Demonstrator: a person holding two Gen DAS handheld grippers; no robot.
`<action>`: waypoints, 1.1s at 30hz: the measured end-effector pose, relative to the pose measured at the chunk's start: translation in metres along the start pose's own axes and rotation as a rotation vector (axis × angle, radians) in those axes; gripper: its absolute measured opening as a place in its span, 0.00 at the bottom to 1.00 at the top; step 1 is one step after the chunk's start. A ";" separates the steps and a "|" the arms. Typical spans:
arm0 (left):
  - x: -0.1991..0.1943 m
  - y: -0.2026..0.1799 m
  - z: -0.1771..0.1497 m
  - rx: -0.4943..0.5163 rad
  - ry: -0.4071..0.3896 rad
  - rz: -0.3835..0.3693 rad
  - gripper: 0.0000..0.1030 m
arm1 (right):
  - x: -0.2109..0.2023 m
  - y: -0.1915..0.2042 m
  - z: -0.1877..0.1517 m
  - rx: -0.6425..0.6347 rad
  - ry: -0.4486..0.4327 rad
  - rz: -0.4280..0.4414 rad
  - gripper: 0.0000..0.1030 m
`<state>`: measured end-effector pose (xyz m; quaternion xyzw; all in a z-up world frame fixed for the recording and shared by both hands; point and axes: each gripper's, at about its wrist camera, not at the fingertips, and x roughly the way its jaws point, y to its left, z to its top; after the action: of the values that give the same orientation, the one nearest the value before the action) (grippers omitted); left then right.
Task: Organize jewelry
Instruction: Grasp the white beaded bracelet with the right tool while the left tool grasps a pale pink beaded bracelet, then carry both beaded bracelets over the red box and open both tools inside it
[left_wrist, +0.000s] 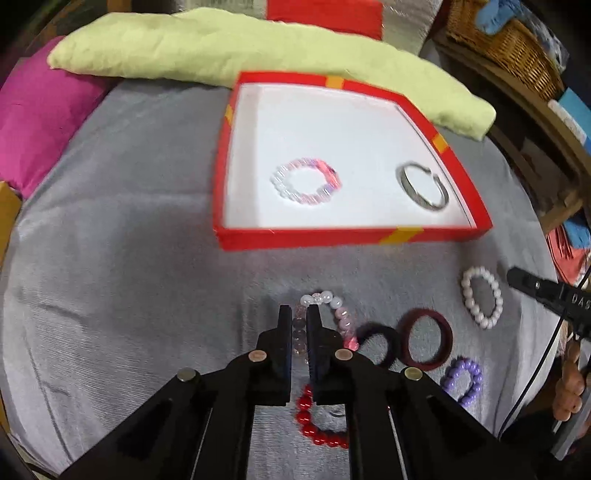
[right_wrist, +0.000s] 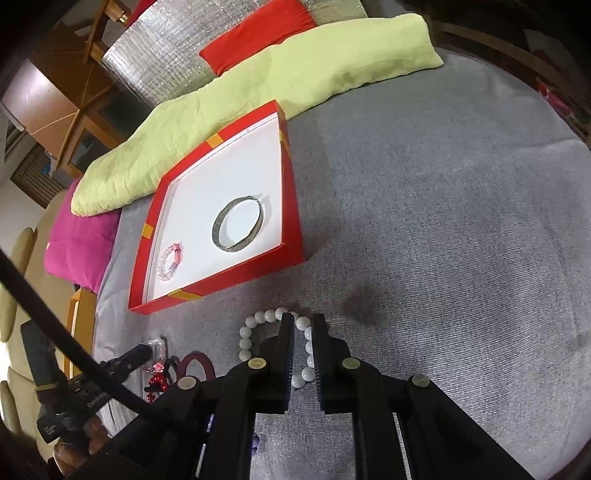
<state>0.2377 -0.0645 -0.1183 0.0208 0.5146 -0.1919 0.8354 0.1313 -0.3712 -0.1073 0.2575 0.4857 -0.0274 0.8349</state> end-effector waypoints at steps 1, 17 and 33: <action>-0.003 0.003 0.001 -0.009 -0.012 0.002 0.07 | 0.001 -0.001 0.000 0.004 0.004 -0.003 0.11; -0.025 0.014 0.000 -0.027 -0.058 -0.013 0.08 | 0.024 0.035 -0.016 -0.238 0.053 -0.177 0.10; -0.058 -0.007 0.022 0.037 -0.132 -0.040 0.08 | -0.027 0.054 -0.009 -0.196 -0.150 0.116 0.10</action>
<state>0.2310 -0.0583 -0.0570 0.0134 0.4549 -0.2189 0.8631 0.1262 -0.3257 -0.0665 0.1997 0.4065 0.0492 0.8902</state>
